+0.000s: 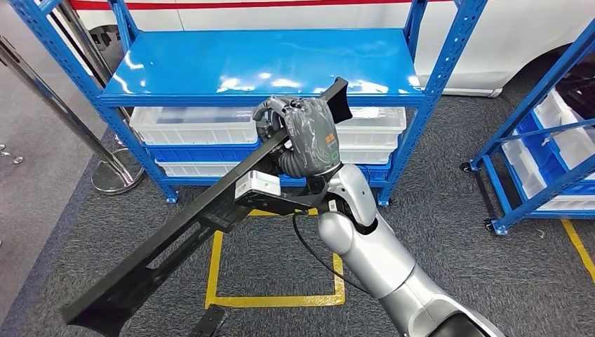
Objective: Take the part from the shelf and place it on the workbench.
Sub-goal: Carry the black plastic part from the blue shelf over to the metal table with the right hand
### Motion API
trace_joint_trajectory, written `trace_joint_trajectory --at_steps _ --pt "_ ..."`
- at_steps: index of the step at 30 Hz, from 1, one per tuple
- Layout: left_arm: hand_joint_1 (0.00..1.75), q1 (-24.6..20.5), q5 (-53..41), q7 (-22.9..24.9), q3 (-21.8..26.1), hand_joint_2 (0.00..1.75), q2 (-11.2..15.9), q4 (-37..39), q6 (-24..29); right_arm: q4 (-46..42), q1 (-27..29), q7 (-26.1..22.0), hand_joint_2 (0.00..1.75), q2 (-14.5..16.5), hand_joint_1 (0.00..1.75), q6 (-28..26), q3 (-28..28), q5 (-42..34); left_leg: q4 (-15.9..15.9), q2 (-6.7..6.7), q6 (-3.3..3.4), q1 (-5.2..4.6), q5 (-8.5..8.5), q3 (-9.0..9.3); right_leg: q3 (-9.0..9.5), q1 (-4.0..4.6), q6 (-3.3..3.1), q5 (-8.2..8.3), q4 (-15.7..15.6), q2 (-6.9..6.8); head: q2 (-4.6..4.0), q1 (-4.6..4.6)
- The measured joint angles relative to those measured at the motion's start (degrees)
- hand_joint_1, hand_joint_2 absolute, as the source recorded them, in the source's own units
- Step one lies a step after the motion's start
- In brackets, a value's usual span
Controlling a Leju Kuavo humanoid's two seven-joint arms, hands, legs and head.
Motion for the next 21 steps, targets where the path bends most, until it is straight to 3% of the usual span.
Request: trace_joint_trajectory --at_steps 3,4,6,8,9,10,11,13,15,16,19,21 --pt "0.00 0.02 0.00 -0.03 0.00 1.75 0.02 0.01 -0.08 -0.01 -0.01 -0.18 1.75 0.01 1.75 -0.13 0.01 0.21 -2.17 -0.05 0.87 -0.28 0.68 0.50 -0.04 -0.11 1.12 1.26 -0.75 -0.02 0.00 0.00" --pt "0.00 0.00 0.00 -0.03 0.01 1.75 0.03 0.01 -0.15 -0.01 -0.01 -0.26 1.75 -0.01 1.75 -0.23 0.01 0.38 -2.65 0.06 1.25 -0.19 1.31 0.33 -0.22 -0.09 1.42 0.92 -0.64 0.03 0.00 0.01" --pt "0.00 -0.06 0.01 -0.04 0.01 1.75 0.04 0.01 -0.31 0.01 0.00 -0.40 1.75 -0.07 1.75 -0.40 0.01 0.77 -3.35 0.32 2.06 0.00 2.78 -0.36 -1.39 0.00 1.72 -2.70 2.45 0.13 0.00 0.02" --pt "0.00 -0.04 0.03 -0.05 0.01 1.75 0.04 0.01 -0.37 0.04 0.14 -0.45 1.75 -0.10 1.75 -0.45 0.01 0.97 -3.35 0.40 2.45 -0.25 3.84 -1.71 -3.29 0.06 1.78 -7.91 9.35 0.17 0.00 0.02" --pt "0.00 0.00 0.04 -0.06 0.01 1.75 0.04 0.01 -0.38 0.07 0.27 -0.45 1.75 -0.13 1.75 -0.45 0.01 1.01 -3.27 0.40 2.51 -0.34 4.31 -2.43 -3.88 0.07 1.80 -9.25 12.47 0.18 0.00 0.02" --pt "0.00 0.03 0.04 -0.06 0.01 1.75 0.04 0.01 -0.38 0.10 0.39 -0.45 1.75 -0.18 1.75 -0.45 0.01 1.03 -3.15 0.40 2.53 -0.42 4.76 -3.19 -3.81 0.07 1.78 -9.37 14.23 0.18 0.00 0.02" --pt "0.00 0.04 0.04 -0.06 0.01 1.75 0.04 0.01 -0.39 0.14 0.46 -0.45 1.75 -0.22 1.75 -0.46 0.01 1.09 -2.98 0.40 2.50 -0.48 5.17 -3.93 -2.76 0.07 1.68 -8.38 14.00 0.17 0.00 0.03" --pt "0.00 0.04 0.04 -0.08 0.00 1.75 0.04 0.01 -0.39 0.18 0.44 -0.48 1.75 -0.26 1.75 -0.47 0.02 1.24 -2.45 0.36 2.32 -0.53 5.81 -5.23 1.79 0.16 1.21 -5.89 8.49 0.17 0.00 0.02" --pt "0.00 0.00 0.01 -0.13 -0.01 1.75 0.02 0.01 -0.42 0.18 0.30 -0.55 1.75 -0.20 1.75 -0.50 0.04 1.42 -1.89 0.37 1.95 -0.65 6.26 -6.26 6.23 0.54 0.64 -5.66 1.82 0.17 0.00 0.02" --pt "0.00 -0.03 -0.01 -0.16 -0.02 1.75 0.01 0.01 -0.43 0.19 0.21 -0.58 1.75 -0.16 1.75 -0.54 0.05 1.50 -1.72 0.39 1.68 -0.65 6.55 -6.62 7.25 0.75 0.42 -6.04 -0.12 0.17 0.00 0.02" --pt "0.00 -0.04 -0.07 -0.19 -0.02 1.75 -0.03 0.01 -0.50 0.33 0.09 -0.59 1.75 -0.14 1.75 -0.64 0.08 1.79 -1.52 0.30 0.77 -0.54 7.01 -7.33 7.22 0.65 -0.17 -5.43 -1.67 0.06 0.00 0.01" --pt "0.00 -0.03 -0.13 -0.19 -0.04 1.75 -0.02 0.01 -0.54 0.46 0.02 -0.58 1.75 -0.08 1.75 -0.64 0.10 1.95 1.55 0.12 0.17 -0.38 4.09 -8.62 6.71 0.25 -0.79 -4.40 -2.19 -0.19 0.00 -0.03"
